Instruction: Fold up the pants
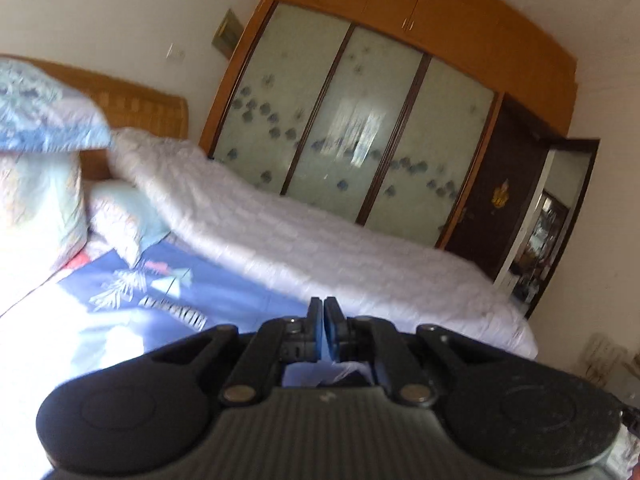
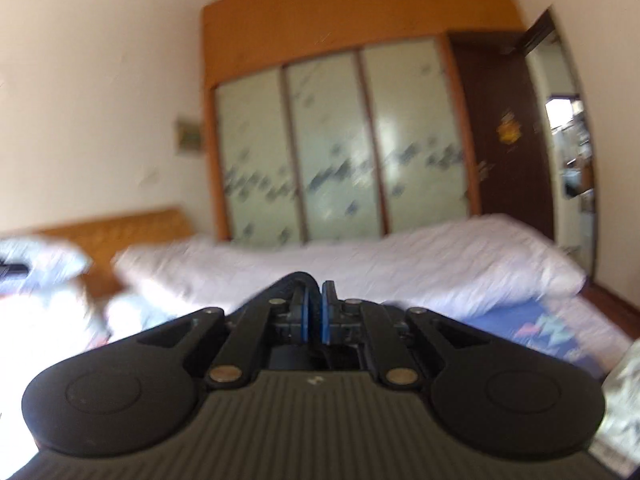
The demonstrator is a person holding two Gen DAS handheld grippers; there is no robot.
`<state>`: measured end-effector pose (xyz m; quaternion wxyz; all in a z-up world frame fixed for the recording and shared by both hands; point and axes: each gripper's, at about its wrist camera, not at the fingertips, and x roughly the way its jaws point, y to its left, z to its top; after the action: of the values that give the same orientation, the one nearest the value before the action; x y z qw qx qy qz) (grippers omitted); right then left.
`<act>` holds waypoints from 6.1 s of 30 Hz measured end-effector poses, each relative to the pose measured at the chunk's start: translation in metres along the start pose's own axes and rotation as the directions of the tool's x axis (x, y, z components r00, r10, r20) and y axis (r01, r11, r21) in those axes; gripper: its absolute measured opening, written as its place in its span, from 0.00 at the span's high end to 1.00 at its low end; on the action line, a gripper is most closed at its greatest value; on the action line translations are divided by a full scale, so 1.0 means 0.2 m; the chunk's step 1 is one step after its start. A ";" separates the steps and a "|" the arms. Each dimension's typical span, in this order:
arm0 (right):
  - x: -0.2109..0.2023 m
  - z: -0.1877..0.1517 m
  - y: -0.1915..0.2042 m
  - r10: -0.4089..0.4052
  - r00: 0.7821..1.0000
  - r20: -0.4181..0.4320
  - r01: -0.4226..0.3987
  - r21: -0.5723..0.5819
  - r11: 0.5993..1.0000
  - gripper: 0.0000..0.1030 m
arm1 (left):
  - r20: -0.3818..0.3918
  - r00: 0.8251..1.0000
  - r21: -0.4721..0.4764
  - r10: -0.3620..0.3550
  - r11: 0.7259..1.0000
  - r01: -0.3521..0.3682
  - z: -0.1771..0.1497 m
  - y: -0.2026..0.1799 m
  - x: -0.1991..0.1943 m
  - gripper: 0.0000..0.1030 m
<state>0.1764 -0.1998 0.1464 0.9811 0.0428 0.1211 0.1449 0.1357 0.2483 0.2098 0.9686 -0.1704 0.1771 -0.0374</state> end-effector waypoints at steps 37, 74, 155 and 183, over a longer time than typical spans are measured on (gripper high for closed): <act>-0.37 -0.89 0.11 -0.020 0.947 -0.321 0.039 0.052 0.998 0.92 | -0.510 0.858 -0.277 -0.060 0.956 -0.098 -0.78 0.23 0.49 0.94; 0.63 -0.88 -0.54 -0.280 0.765 -0.580 0.265 -0.114 0.958 0.94 | -0.608 0.738 0.184 0.293 0.956 -0.228 -1.02 0.01 1.37 0.62; -0.66 -1.02 -0.95 -0.504 0.710 -0.493 0.602 0.052 0.797 0.80 | -0.475 0.875 -0.231 0.097 0.945 -0.230 -0.85 0.41 -0.11 0.73; 0.39 0.00 -0.97 -0.599 0.801 -0.014 0.590 -0.152 0.793 0.87 | -0.315 0.933 -0.339 0.175 0.898 -0.283 -0.48 0.61 0.38 0.73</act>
<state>0.3023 -0.3622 0.1051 0.9732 -0.0710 0.1478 -0.1612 0.1739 0.3226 0.0577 0.8805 -0.3248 0.3334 0.0892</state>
